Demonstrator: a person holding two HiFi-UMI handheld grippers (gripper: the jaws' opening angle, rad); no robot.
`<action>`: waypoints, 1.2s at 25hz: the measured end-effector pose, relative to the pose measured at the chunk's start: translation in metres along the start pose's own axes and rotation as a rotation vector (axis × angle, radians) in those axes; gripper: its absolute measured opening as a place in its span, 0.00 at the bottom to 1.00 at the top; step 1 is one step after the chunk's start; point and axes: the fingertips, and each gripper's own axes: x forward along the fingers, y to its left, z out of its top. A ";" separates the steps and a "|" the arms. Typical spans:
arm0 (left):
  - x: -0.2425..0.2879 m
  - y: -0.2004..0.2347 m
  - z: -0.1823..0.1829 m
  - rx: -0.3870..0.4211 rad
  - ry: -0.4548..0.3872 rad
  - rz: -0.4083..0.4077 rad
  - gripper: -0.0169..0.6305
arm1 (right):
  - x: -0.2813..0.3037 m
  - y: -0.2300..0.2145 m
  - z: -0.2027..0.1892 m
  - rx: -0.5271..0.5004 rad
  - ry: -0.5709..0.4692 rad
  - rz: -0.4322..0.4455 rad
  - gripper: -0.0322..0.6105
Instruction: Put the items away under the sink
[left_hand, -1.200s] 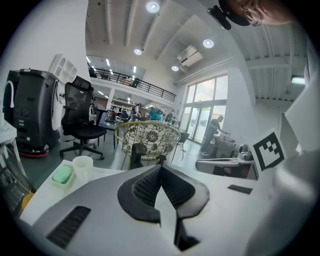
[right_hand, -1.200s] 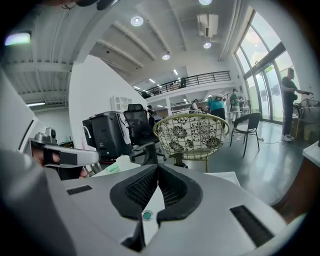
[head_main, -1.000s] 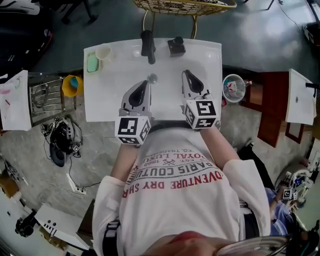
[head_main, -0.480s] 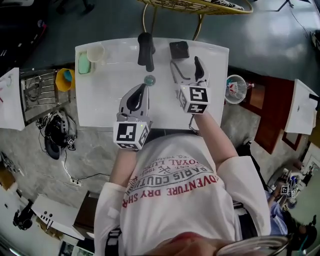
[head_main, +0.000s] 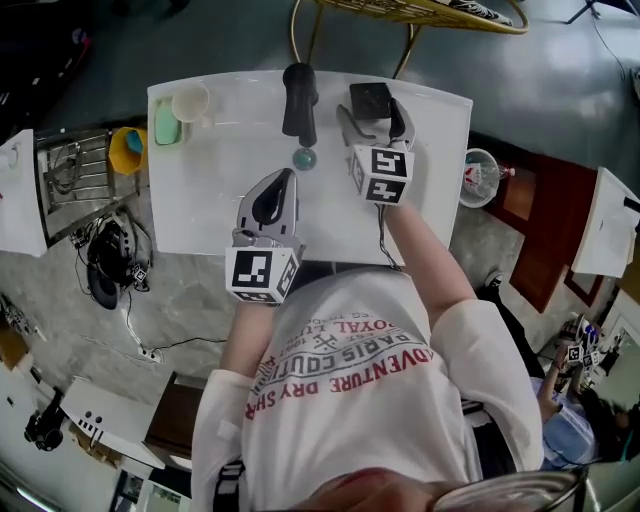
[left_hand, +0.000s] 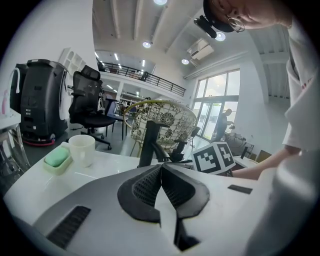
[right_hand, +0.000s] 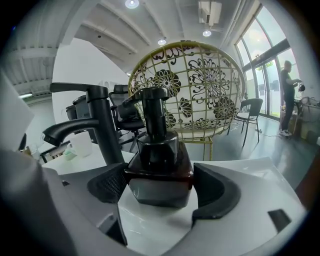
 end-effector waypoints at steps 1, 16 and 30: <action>0.001 0.001 0.000 0.000 0.001 0.001 0.06 | 0.003 0.000 0.001 -0.003 0.000 0.000 0.66; 0.012 0.014 -0.008 -0.017 0.017 -0.007 0.06 | 0.026 -0.003 -0.013 -0.097 0.090 -0.076 0.65; -0.005 0.007 -0.023 -0.010 0.046 -0.022 0.06 | 0.014 -0.001 -0.005 -0.105 0.045 -0.049 0.62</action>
